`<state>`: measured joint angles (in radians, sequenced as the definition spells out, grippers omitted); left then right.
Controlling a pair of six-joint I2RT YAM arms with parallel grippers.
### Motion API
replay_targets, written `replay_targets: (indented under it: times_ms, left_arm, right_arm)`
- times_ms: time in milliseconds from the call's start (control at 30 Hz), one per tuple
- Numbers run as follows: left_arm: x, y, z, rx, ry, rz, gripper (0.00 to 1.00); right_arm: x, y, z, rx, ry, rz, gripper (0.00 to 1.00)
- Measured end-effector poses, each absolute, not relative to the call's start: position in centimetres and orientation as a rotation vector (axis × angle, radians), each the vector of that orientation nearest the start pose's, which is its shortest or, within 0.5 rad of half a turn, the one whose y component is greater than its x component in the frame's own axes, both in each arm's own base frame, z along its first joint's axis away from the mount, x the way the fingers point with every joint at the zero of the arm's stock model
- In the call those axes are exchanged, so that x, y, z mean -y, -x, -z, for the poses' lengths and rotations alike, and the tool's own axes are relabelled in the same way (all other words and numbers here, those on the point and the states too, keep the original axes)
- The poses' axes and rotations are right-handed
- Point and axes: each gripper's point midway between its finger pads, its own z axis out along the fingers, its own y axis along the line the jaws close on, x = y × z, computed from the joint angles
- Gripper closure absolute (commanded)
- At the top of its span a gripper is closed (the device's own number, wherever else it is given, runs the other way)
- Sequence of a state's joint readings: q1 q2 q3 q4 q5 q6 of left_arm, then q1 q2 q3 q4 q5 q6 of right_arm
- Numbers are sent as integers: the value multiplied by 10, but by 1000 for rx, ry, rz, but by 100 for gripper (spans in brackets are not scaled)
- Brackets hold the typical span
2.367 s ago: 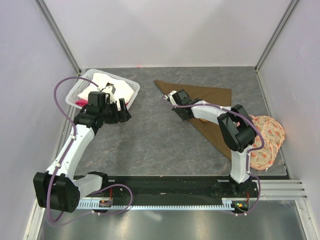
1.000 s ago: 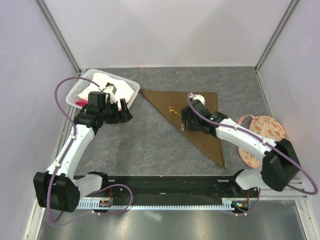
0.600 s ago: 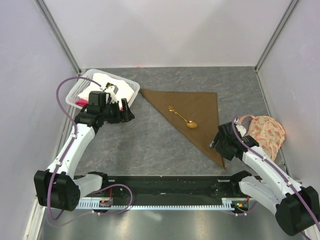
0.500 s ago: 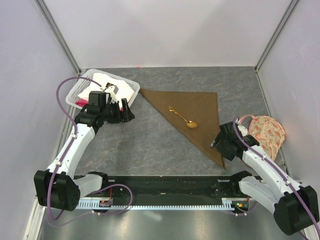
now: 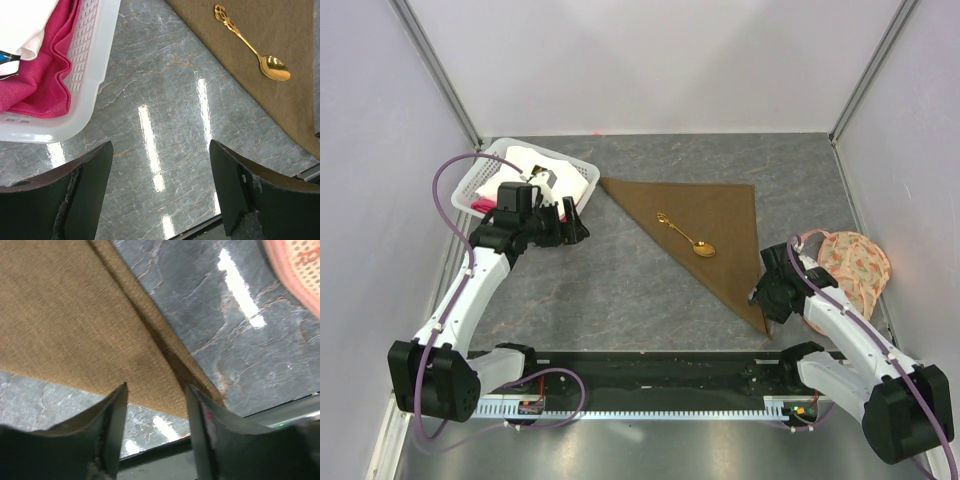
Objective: Fold the napkin, place the utensils inside, and roll it up
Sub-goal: Fold the napkin
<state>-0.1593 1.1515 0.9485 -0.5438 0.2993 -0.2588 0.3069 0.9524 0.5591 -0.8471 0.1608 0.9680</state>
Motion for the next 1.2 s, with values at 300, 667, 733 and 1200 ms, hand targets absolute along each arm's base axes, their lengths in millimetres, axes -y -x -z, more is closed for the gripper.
replay_targets:
  times_ms: [300, 667, 733, 1200]
  left_arm:
    - [111, -299, -173, -2341, -38, 557, 15]
    - [115, -297, -173, -2341, -54, 580, 15]
    - [117, -296, -173, -2342, -59, 587, 15]
    - [128, -291, -172, -2352, -102, 628, 15]
  right_arm:
    - [-49, -164, -34, -2656, -950, -6, 50]
    - [-47, -169, -49, -2663, -936, 35, 35]
    - [-50, -172, -62, -2634, -953, -11, 35]
    - [-84, -149, -63, -2488, -1372, -385, 40]
